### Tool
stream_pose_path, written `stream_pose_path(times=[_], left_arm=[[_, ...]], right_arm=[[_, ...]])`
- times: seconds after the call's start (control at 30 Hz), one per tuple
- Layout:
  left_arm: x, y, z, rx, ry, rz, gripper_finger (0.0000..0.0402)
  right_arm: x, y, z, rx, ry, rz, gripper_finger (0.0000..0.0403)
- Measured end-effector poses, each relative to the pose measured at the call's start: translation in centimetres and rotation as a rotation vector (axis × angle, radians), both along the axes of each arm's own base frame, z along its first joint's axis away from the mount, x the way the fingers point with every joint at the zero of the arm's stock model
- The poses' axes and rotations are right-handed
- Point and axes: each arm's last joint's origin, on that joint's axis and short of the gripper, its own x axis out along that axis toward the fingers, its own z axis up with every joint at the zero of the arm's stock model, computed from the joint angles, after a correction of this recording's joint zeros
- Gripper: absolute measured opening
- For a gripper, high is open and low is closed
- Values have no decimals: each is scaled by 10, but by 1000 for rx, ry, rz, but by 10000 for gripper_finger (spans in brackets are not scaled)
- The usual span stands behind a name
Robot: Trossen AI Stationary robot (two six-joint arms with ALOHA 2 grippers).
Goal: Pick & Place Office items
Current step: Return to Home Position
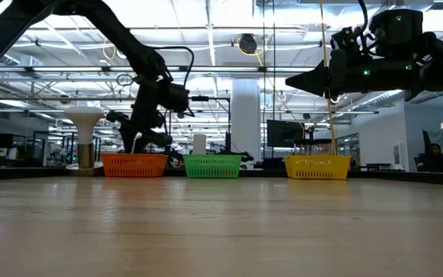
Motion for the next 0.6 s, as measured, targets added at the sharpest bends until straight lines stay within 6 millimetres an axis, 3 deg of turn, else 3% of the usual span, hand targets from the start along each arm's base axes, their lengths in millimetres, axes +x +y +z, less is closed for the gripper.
stream_pose_path(times=[0.6], left_arm=[[-5, 6, 4, 87, 47, 28, 103]], right_arm=[[0, 0, 0, 0, -1, 0, 4]])
